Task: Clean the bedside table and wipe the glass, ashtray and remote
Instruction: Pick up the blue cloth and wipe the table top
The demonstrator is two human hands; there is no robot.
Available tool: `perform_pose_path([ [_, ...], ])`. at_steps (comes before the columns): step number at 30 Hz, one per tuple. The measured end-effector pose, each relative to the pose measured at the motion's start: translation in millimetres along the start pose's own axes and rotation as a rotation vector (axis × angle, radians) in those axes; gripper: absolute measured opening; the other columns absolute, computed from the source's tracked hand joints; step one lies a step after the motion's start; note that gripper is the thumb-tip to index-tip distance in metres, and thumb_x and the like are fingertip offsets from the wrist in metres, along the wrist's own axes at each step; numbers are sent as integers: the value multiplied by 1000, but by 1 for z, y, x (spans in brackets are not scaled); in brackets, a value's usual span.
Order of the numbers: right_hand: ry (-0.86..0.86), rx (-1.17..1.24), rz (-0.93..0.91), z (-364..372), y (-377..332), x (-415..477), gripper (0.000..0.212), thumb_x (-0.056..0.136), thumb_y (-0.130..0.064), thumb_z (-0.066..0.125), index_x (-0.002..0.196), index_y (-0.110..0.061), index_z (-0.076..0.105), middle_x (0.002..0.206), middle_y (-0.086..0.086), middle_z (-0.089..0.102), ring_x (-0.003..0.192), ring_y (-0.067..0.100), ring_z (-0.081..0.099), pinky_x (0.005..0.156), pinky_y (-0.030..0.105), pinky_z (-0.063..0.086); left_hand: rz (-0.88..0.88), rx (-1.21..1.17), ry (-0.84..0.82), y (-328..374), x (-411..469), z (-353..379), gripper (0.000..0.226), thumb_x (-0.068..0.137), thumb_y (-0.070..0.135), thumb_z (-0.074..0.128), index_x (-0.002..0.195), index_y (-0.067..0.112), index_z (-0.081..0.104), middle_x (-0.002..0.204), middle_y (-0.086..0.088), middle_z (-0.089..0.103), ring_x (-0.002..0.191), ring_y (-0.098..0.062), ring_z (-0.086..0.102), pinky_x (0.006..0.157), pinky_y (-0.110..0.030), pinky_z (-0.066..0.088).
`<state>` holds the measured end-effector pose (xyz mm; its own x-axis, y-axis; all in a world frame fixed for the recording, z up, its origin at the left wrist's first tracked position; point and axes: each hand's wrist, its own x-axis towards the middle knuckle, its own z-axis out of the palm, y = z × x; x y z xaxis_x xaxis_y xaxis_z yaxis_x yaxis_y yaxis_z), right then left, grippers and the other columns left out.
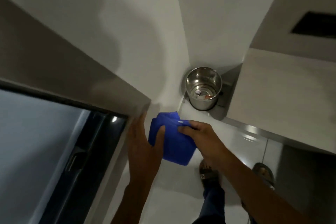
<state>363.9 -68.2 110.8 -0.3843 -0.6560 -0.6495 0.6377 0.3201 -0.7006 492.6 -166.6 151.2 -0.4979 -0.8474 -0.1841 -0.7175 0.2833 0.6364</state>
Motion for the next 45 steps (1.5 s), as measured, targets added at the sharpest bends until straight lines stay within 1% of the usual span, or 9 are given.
perform_pose_path([
  [3, 12, 64, -9, -56, 2, -16, 15, 90, -25, 66, 96, -14, 75, 93, 7, 77, 84, 20, 73, 65, 22, 55, -196, -191, -224, 28, -10, 40, 58, 84, 60, 55, 136, 37, 44, 129, 4, 63, 97, 1, 62, 78, -17, 51],
  [6, 97, 104, -26, -109, 13, -36, 23, 90, -34, 63, 106, -20, 72, 103, 7, 76, 94, 23, 72, 76, 31, 57, -167, -281, -261, 53, -24, 89, 24, 96, 43, 53, 119, 38, 57, 112, 10, 69, 98, 2, 63, 86, -26, 54],
  [12, 268, 289, -14, -220, 38, -85, 66, 72, -9, 79, 131, -23, 54, 120, 6, 69, 106, 25, 68, 85, 42, 58, -60, -280, -410, 109, -51, 180, 21, 98, 30, 55, 118, 31, 62, 101, 9, 73, 90, -5, 69, 74, -22, 55],
  [15, 435, 219, -11, -240, 48, -86, 56, 76, 3, 76, 122, -23, 58, 114, 10, 70, 101, 29, 69, 88, 51, 56, -11, -307, -474, 111, -56, 205, 24, 95, 31, 61, 120, 29, 62, 105, 12, 72, 93, -3, 69, 78, -26, 57],
  [18, 643, 95, 6, -280, 55, -88, 41, 73, -3, 81, 101, -24, 59, 97, 0, 70, 88, 21, 69, 70, 37, 59, 83, -222, -574, 122, -70, 245, 36, 87, 40, 67, 121, 33, 58, 105, 23, 68, 94, 7, 65, 76, -15, 54],
  [23, 738, -188, 83, -341, 71, -66, 52, 78, -16, 79, 114, -18, 41, 84, -10, 49, 72, 3, 52, 53, 15, 39, 241, -17, -663, 133, -78, 318, 33, 95, 26, 62, 124, 17, 53, 114, -3, 69, 99, -22, 68, 82, -39, 58],
  [33, 983, -466, 118, -444, 90, 2, 46, 88, -7, 57, 130, -10, 37, 108, 17, 65, 94, 31, 63, 83, 42, 52, 492, 153, -1003, 159, -48, 466, 56, 95, 4, 48, 149, 16, 38, 139, -18, 55, 122, -35, 55, 104, -45, 45],
  [38, 1201, -939, -13, -450, 105, 4, 51, 92, -19, 54, 140, -12, 40, 140, 15, 49, 132, 33, 40, 106, 51, 33, 928, 209, -555, 137, 1, 459, 44, 88, 12, 43, 127, 7, 63, 131, -18, 63, 125, -37, 56, 106, -48, 42],
  [45, 905, -1421, -68, -431, 142, 57, 73, 99, -57, 16, 153, -9, 14, 161, 12, 16, 149, 24, 10, 121, 47, 8, 989, 799, -365, 46, 101, 455, 67, 100, 53, 27, 155, 15, 20, 162, -20, 19, 151, -35, 15, 119, -58, 16],
])
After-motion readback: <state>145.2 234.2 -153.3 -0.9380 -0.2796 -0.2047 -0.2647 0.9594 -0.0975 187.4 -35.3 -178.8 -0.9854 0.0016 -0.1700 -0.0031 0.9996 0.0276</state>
